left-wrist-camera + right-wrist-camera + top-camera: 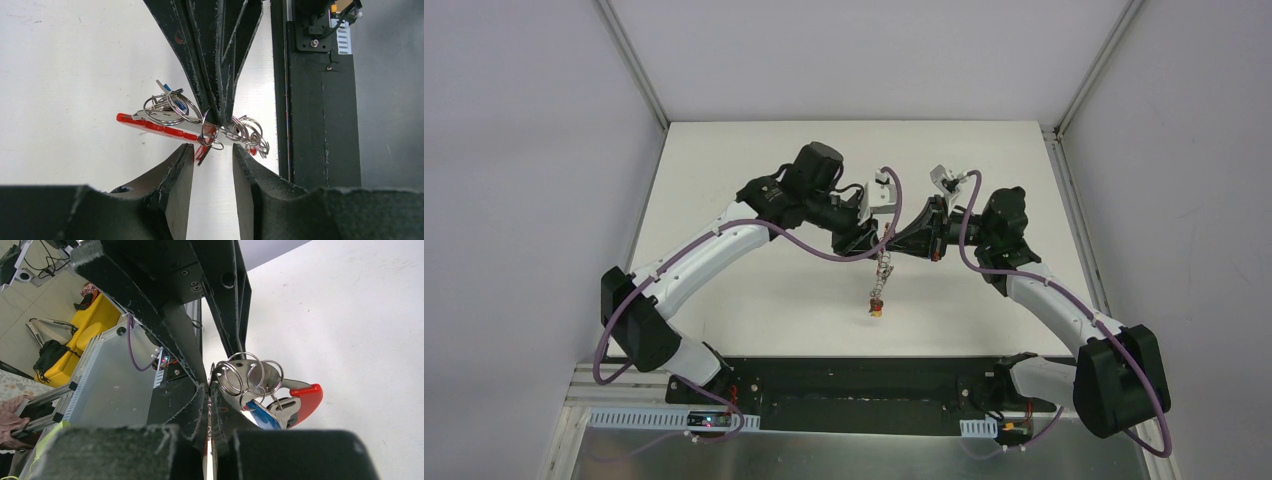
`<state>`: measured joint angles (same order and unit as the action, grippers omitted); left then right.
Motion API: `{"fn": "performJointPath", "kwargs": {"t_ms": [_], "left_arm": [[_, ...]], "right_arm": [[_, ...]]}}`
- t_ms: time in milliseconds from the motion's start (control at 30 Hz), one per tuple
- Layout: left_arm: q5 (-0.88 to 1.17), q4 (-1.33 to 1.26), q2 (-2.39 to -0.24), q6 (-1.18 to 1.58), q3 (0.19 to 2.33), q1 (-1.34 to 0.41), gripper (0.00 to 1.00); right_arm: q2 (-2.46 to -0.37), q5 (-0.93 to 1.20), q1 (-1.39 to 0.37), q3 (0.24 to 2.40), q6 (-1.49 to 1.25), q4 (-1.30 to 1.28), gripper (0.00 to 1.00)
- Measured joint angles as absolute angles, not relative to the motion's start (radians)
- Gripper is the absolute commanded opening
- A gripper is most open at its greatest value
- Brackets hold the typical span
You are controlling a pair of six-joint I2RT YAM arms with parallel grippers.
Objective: Put the keys on the keyring
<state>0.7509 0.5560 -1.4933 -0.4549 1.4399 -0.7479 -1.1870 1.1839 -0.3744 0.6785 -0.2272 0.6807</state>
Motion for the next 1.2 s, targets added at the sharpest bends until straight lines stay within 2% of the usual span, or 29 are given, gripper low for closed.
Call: {"fn": "performJointPath", "kwargs": {"t_ms": [433, 700, 967, 1200], "left_arm": [[0.822, 0.526, -1.489, -0.399, 1.44, -0.738, 0.34], [0.864, 0.492, -1.506, -0.343, 1.44, -0.718, 0.2], [0.883, 0.484, -1.509, -0.308, 1.44, -0.701, 0.0], [0.89, 0.487, -1.526, -0.268, 1.447, -0.699, 0.0]], "right_arm": [[-1.187, 1.185, -0.371, 0.678, -0.215, 0.678, 0.0], [-1.187, 1.185, -0.371, 0.678, -0.208, 0.676, 0.0], [-1.187, 1.185, -0.37, 0.678, -0.196, 0.675, 0.0], [-1.19, 1.185, -0.369, 0.678, -0.159, 0.653, 0.01]]}}
